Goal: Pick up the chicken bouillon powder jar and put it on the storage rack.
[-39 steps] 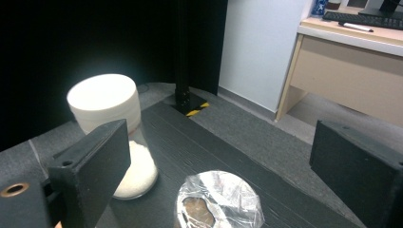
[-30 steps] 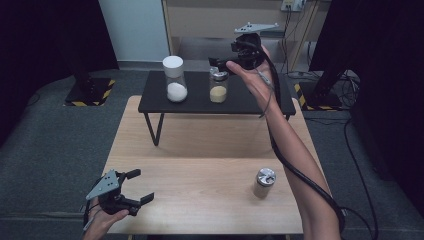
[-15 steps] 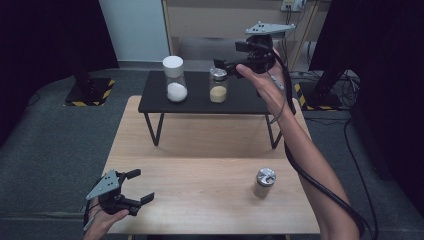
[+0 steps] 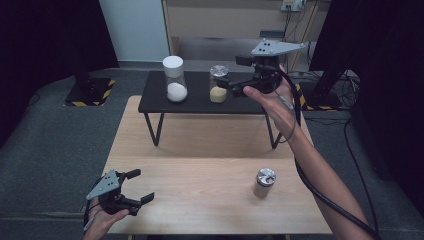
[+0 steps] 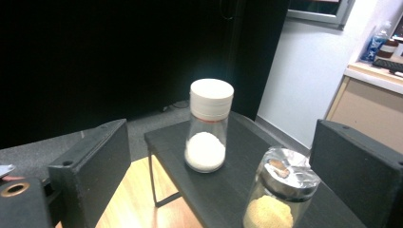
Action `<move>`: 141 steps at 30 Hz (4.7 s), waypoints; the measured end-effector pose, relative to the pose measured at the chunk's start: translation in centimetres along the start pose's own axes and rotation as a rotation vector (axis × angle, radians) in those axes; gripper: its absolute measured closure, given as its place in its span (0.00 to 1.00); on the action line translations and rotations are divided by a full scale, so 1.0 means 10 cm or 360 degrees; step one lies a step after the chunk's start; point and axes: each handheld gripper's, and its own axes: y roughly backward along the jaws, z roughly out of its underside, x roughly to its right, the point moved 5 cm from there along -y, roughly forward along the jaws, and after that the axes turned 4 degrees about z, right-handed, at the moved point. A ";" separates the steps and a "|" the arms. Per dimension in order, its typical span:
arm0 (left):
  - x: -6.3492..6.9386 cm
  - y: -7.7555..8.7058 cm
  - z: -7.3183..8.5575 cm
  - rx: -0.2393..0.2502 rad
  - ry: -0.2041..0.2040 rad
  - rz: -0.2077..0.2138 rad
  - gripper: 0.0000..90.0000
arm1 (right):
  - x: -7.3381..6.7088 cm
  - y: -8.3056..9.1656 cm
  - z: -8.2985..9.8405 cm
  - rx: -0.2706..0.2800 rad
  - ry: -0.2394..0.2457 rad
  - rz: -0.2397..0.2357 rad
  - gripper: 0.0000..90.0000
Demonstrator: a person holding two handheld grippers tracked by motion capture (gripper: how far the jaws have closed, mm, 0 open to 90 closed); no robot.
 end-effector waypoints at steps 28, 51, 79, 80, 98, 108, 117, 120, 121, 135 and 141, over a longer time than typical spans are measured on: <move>0.00 0.00 0.00 0.0003 0.0005 0.0002 0.01 | -0.20 0.75 0.57 0.0018 0.0005 -0.0008 0.07; 0.01 0.00 -0.01 0.0002 0.0003 -0.0003 0.01 | -0.47 1.38 1.05 -0.0021 0.0050 0.0101 0.07; 0.01 0.01 -0.01 0.0003 -0.0001 -0.0012 0.01 | -0.75 1.92 1.70 -0.0123 0.0029 0.0316 0.07; 0.01 0.01 -0.01 0.0002 -0.0002 -0.0012 0.01 | -0.75 1.92 1.73 -0.0123 0.0025 0.0321 0.07; 0.01 0.01 0.00 0.0009 -0.0007 -0.0012 0.01 | -0.79 1.94 2.25 -0.0166 -0.0081 0.0340 0.06; 0.01 0.01 -0.01 0.0006 -0.0011 -0.0011 0.01 | -0.82 1.91 2.40 -0.0201 -0.0110 0.0337 0.06; 0.02 0.01 0.00 0.0008 -0.0012 -0.0014 0.01 | -0.81 1.89 2.54 -0.0219 -0.0149 0.0327 0.06; 0.02 0.01 -0.01 0.0007 -0.0015 -0.0012 0.00 | -0.80 1.88 2.57 -0.0220 -0.0153 0.0336 0.07; 0.02 0.01 -0.01 0.0006 -0.0015 -0.0011 0.01 | -0.80 1.88 2.58 -0.0221 -0.0148 0.0341 0.07; 0.02 0.00 -0.01 0.0008 -0.0019 -0.0006 0.01 | -0.82 1.83 2.66 -0.0216 -0.0115 0.0312 0.07; 0.02 0.00 -0.01 0.0006 -0.0021 -0.0010 0.00 | -0.82 1.83 2.67 -0.0222 -0.0125 0.0301 0.07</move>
